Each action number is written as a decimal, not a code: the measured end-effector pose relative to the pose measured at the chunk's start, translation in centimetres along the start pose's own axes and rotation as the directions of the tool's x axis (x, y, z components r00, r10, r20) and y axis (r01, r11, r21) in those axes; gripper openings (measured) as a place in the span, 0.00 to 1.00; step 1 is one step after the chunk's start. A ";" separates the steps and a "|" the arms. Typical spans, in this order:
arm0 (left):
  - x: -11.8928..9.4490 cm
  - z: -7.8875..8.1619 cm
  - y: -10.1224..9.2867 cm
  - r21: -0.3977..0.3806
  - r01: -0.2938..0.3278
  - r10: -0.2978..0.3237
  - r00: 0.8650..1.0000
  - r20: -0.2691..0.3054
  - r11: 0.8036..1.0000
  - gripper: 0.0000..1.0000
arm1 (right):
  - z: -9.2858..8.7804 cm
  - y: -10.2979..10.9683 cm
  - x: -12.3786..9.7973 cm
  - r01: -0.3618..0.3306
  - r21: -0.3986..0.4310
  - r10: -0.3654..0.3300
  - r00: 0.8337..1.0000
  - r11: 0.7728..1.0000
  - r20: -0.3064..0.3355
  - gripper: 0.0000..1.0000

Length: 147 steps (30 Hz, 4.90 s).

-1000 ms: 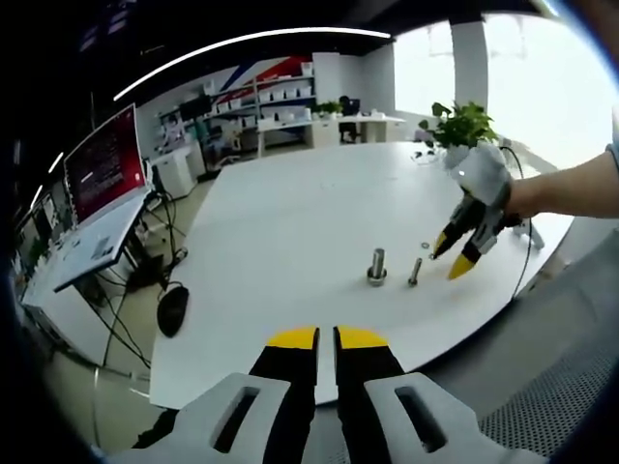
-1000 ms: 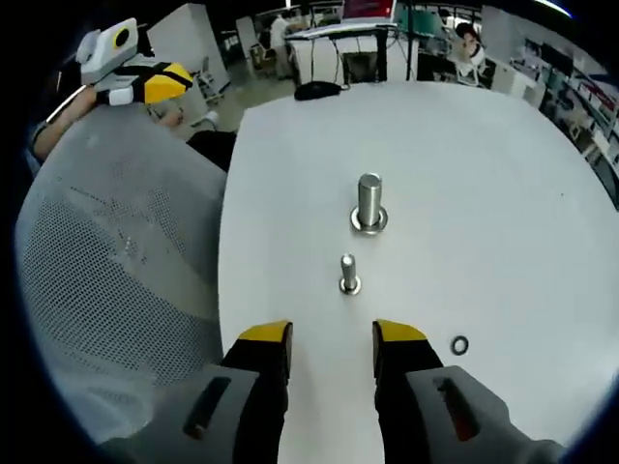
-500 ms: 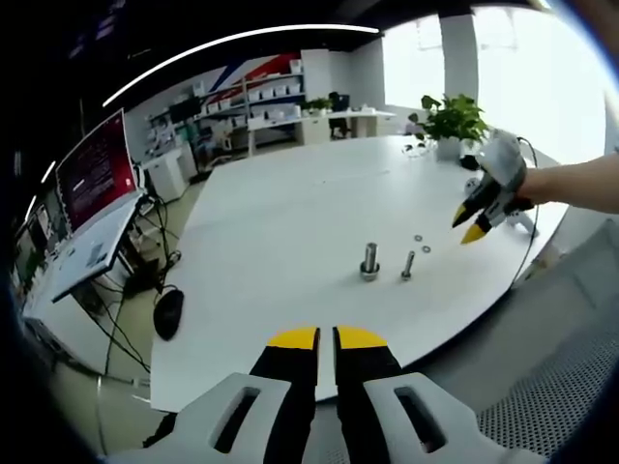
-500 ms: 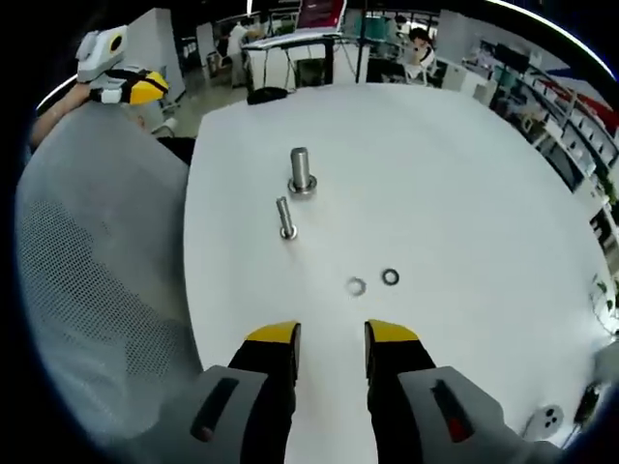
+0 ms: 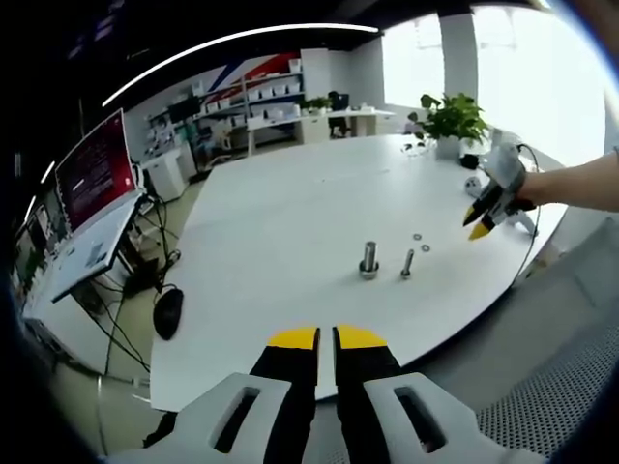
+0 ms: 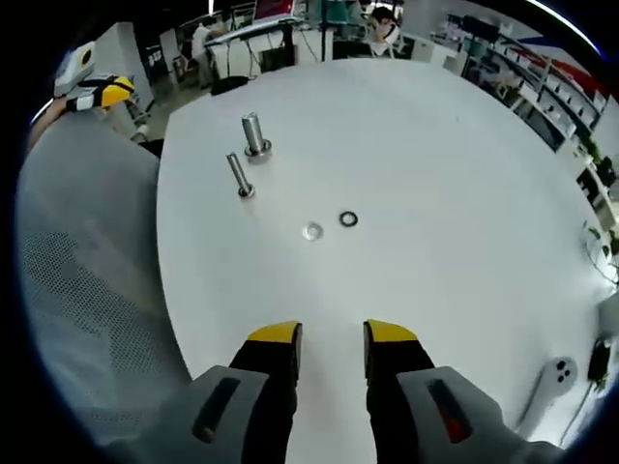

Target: Place the washer onto the threaded stud by aligning its center hole with the stud, sliding it down to the base, and recovering from edge contact or off-axis alignment until the washer reaches the visible bottom stop.

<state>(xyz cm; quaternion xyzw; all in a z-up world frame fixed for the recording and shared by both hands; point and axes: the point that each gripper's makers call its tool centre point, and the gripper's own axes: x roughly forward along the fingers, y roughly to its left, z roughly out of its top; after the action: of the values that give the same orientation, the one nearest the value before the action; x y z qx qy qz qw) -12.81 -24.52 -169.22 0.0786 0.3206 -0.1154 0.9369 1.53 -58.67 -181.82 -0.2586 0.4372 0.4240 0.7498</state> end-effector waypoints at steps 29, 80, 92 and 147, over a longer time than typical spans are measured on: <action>-0.1 -0.5 -0.7 0.058 0.019 -0.017 0.999 -0.029 0.998 0.03 | -3.5 -1.5 1.1 0.037 0.070 -0.028 0.992 0.997 -0.122 0.25; -0.1 -0.1 -0.3 0.021 0.011 -0.011 1.000 -0.005 1.000 0.00 | -5.6 -6.4 0.8 0.150 0.314 -0.142 0.989 0.938 -0.048 0.17; -0.1 -0.1 -0.3 0.024 0.012 -0.012 1.000 -0.004 1.000 0.00 | -5.6 -6.1 0.7 0.174 0.310 -0.168 0.985 0.935 -0.045 0.15; -0.2 0.1 0.0 0.001 -0.005 0.005 1.000 0.008 1.000 0.00 | 12.5 7.4 -0.4 -0.113 -0.095 0.130 0.970 0.989 0.206 0.14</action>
<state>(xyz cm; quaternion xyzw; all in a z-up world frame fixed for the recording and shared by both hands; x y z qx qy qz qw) -12.89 -24.51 -169.06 0.0795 0.3166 -0.1138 0.9384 0.48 -45.64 -175.56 -0.2153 0.3521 0.5119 0.7534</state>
